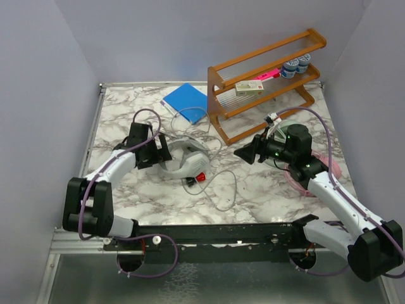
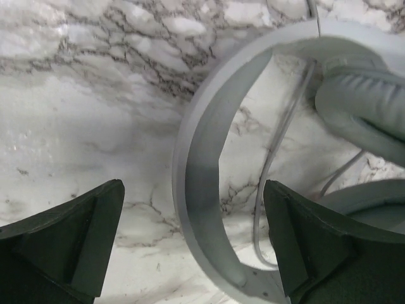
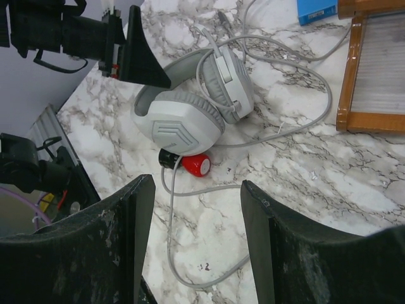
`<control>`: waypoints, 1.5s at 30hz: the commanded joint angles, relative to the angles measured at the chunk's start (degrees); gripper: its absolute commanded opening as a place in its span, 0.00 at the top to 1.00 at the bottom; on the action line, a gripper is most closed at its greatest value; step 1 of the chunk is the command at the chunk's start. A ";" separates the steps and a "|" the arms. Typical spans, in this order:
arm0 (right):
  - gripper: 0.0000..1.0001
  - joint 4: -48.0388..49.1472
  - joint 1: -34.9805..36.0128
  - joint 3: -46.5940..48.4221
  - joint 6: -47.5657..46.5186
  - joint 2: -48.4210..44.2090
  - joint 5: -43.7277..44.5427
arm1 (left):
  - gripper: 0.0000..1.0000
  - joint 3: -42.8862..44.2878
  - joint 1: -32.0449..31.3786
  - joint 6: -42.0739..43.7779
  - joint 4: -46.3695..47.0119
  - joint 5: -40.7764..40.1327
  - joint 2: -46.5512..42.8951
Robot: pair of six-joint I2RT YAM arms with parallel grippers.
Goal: Wrap the headphones
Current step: Pick up the headphones from the center of the board.
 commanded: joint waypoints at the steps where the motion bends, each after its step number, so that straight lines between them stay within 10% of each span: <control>1: 0.36 1.22 -0.05 -0.10 0.54 -1.27 -0.43 | 0.01 6.99 0.33 0.68 -5.74 -4.03 6.32; 18: 0.36 2.16 -0.05 -0.71 0.96 -0.88 -0.05 | 0.41 5.46 -1.58 -1.20 -7.29 -1.52 11.29; 31: 0.36 0.93 -0.06 -0.86 0.98 -1.54 0.50 | 0.58 9.09 -5.64 -3.40 -8.28 -11.67 13.32; 40: 0.36 -3.95 -0.06 0.41 -0.03 -4.55 3.32 | 1.00 10.11 -5.64 -3.89 -7.81 -16.57 9.78; 45: 0.35 -7.85 -0.04 2.18 1.21 -5.41 9.31 | 1.00 8.33 -5.24 -11.15 -9.21 -26.42 1.65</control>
